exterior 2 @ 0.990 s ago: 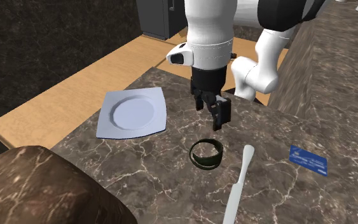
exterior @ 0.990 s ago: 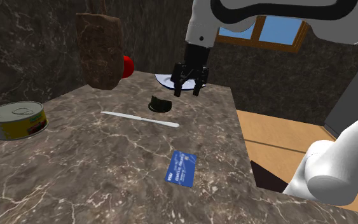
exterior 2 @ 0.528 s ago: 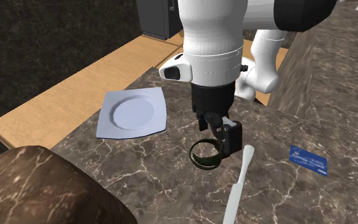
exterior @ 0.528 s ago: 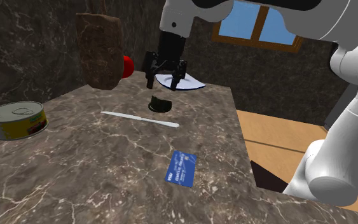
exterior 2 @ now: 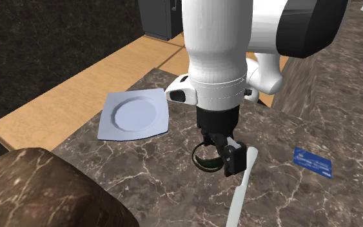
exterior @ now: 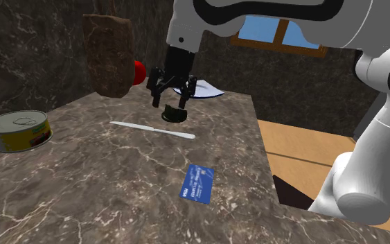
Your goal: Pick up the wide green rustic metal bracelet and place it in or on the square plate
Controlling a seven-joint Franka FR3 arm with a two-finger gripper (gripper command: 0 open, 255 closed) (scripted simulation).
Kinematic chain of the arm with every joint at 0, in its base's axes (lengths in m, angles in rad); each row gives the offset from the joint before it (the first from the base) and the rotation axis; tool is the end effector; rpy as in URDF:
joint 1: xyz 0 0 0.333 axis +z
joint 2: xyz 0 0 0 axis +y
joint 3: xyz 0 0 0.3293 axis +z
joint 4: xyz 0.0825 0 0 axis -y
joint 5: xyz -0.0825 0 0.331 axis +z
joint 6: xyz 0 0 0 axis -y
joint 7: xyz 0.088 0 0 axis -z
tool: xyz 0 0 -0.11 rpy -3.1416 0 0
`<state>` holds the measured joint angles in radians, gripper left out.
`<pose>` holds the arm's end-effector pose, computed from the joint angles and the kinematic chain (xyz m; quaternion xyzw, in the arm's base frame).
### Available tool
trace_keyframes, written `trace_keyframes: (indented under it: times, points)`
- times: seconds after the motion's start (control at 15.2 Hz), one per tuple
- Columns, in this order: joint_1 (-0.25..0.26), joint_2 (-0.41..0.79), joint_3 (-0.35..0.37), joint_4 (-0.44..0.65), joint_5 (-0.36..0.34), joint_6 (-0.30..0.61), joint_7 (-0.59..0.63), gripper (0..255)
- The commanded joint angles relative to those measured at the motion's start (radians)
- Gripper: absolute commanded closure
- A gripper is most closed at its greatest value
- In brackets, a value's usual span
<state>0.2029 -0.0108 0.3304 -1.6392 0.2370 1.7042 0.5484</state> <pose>0.4275 0.2801 0.6258 -0.9924 0.0187 0.0277 0.1186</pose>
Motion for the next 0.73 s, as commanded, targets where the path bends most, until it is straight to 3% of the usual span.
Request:
trace_keyframes:
  times: [0.0,0.46,0.53,0.66]
  points:
    - [0.001,-0.004,0.001,-0.023,0.002,0.019,-0.003,0]
    - [0.001,-0.004,0.001,-0.023,0.002,0.019,-0.003,0]
    - [0.001,-0.004,0.001,-0.023,0.002,0.019,-0.003,255]
    - [0.001,-0.004,0.001,-0.023,0.002,0.019,-0.003,255]
